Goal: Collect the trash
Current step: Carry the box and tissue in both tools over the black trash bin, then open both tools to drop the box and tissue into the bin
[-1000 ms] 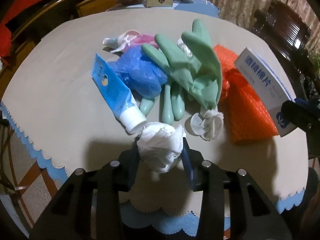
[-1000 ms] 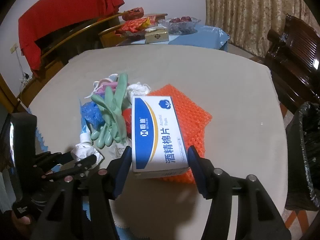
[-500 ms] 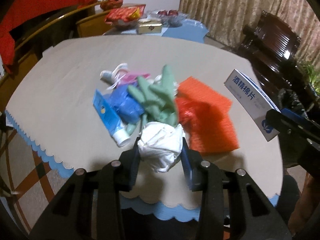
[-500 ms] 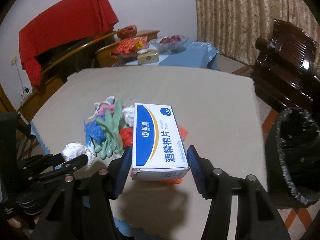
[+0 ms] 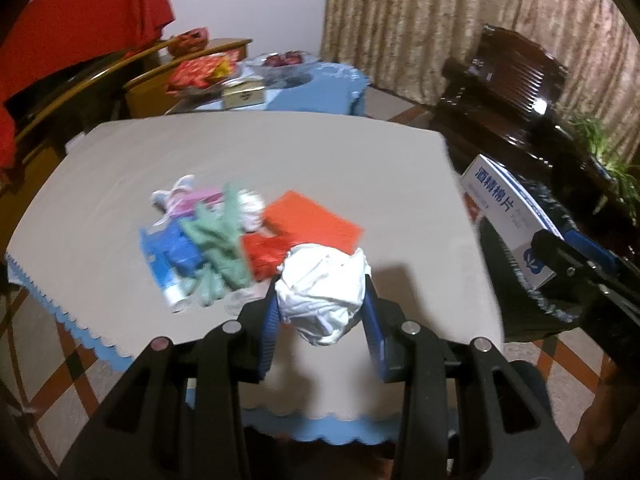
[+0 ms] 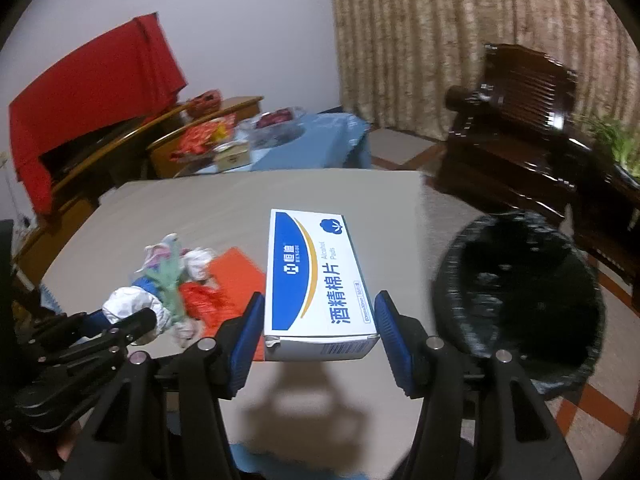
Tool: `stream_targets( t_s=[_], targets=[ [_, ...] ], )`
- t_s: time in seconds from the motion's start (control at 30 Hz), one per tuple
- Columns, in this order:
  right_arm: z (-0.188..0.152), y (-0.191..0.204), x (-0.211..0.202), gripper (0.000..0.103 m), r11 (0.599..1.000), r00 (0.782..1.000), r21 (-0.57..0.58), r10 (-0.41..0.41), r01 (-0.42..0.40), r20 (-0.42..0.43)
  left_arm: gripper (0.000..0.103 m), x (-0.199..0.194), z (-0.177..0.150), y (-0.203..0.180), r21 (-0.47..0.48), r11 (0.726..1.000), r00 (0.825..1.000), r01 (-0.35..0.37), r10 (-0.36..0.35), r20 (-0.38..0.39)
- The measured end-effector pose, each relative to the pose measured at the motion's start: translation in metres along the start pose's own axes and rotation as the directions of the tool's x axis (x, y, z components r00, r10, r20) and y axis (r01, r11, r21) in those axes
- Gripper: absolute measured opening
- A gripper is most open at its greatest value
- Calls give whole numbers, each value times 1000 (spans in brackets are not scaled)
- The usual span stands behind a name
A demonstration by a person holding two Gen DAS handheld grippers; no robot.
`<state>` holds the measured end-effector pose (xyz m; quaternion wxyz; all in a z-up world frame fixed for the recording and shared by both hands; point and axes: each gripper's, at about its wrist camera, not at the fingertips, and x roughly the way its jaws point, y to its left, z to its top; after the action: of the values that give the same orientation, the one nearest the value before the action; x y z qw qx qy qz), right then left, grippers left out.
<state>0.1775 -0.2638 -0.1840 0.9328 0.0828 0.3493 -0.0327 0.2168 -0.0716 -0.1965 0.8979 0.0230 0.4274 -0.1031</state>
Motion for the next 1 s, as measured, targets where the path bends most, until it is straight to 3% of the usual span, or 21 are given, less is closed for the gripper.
stream_targets(
  t_s=[0.33,0.53,0.77,1.0],
  targets=[
    [9,-98,-24,56,985,987,91,-151,146,50,36,12,16,-99,88,987,991,135,-135,-4],
    [7,-154,-17,56,968,977,145,-212,206,31,36,28,27,-163,137,971,980,196,-197,-3],
    [-2,-209,2,56,962,975,159,-223,223,-16,36,60,31,-224,166,963,978,210,-208,-29],
    [-12,-278,37,56,956,966,155,-233,249,-117,36,91,29,-271,208,953,976,219,-211,-63]
  ],
)
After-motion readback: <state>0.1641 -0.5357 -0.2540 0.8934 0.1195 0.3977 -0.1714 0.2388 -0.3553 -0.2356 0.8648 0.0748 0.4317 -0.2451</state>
